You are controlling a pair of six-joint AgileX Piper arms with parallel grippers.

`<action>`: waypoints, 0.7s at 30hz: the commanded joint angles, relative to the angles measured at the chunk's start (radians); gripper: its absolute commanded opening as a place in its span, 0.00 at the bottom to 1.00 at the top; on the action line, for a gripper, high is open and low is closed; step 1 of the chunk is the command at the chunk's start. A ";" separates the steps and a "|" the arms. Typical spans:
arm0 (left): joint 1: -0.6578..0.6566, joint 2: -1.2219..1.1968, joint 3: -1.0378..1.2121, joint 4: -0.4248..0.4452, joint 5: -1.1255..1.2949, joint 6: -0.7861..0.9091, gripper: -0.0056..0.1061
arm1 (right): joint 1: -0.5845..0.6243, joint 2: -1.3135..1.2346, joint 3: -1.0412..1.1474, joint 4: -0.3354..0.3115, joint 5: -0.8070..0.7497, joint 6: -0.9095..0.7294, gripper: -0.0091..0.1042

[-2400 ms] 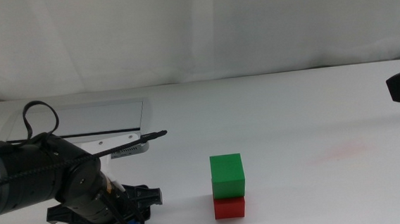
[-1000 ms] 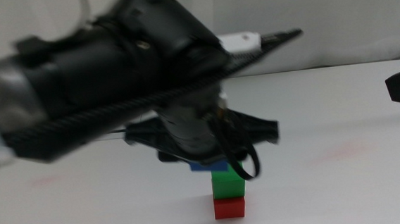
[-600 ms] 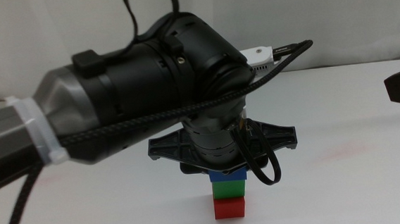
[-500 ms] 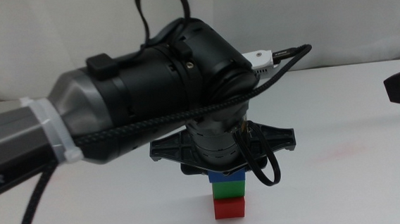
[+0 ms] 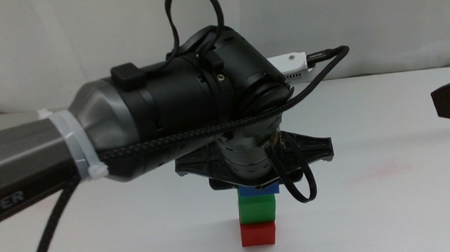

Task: Stack red cubes first, then green, then blue cubes in a specific spot.

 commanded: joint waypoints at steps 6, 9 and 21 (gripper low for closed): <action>0.006 0.042 -0.006 0.006 -0.011 -0.040 0.02 | -0.004 -0.004 0.005 0.008 0.000 -0.003 0.84; 0.012 0.051 -0.006 0.008 -0.006 -0.040 0.02 | -0.004 -0.004 0.005 0.008 0.000 -0.003 0.84; 0.012 0.077 -0.006 0.004 -0.014 -0.040 0.02 | -0.004 -0.004 0.005 0.008 -0.008 -0.005 0.84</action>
